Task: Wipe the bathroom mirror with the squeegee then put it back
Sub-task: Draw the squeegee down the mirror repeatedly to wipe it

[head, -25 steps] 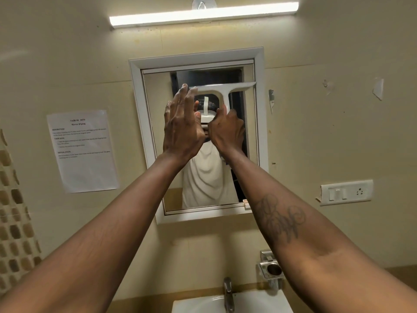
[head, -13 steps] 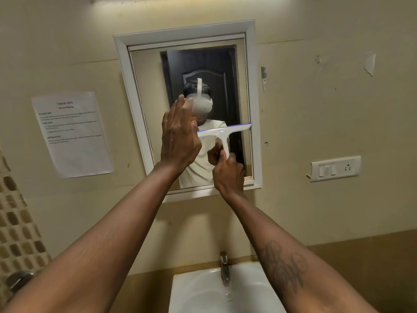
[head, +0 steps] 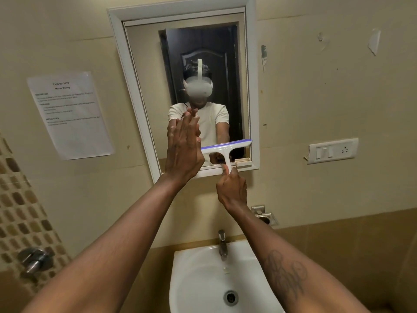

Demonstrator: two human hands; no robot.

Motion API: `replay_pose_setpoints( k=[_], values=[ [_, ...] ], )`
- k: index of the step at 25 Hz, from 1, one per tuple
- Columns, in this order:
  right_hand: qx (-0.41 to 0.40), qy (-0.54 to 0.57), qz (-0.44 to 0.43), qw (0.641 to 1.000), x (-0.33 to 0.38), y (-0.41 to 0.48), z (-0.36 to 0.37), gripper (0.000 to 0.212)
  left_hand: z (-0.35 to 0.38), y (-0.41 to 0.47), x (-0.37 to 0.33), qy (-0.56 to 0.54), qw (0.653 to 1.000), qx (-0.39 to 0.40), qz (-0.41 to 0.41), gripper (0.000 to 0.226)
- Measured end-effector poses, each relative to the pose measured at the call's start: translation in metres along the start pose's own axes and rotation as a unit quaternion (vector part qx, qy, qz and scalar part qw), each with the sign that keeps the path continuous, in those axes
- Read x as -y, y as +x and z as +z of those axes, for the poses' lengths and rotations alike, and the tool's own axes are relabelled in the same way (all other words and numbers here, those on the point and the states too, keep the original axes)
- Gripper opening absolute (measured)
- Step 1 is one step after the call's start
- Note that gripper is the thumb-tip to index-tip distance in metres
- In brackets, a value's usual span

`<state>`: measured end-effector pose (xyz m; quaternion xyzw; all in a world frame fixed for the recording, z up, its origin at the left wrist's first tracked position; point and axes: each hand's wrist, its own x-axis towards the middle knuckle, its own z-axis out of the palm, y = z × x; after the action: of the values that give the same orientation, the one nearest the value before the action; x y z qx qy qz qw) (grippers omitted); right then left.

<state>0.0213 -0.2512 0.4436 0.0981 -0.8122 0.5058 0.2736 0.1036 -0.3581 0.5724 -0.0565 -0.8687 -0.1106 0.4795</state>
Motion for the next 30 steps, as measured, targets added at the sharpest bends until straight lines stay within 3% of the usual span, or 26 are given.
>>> replay_pose_setpoints(
  k=[19,30],
  values=[
    [0.047,-0.050,0.084,0.994,-0.014,-0.034,-0.007,0.047,-0.003,-0.034,0.000,-0.009,0.998,0.033,-0.051,0.065],
    [0.025,-0.049,0.027,0.998,-0.027,-0.055,-0.033,0.044,0.005,-0.047,0.007,-0.002,0.997,0.027,-0.066,0.063]
  ],
)
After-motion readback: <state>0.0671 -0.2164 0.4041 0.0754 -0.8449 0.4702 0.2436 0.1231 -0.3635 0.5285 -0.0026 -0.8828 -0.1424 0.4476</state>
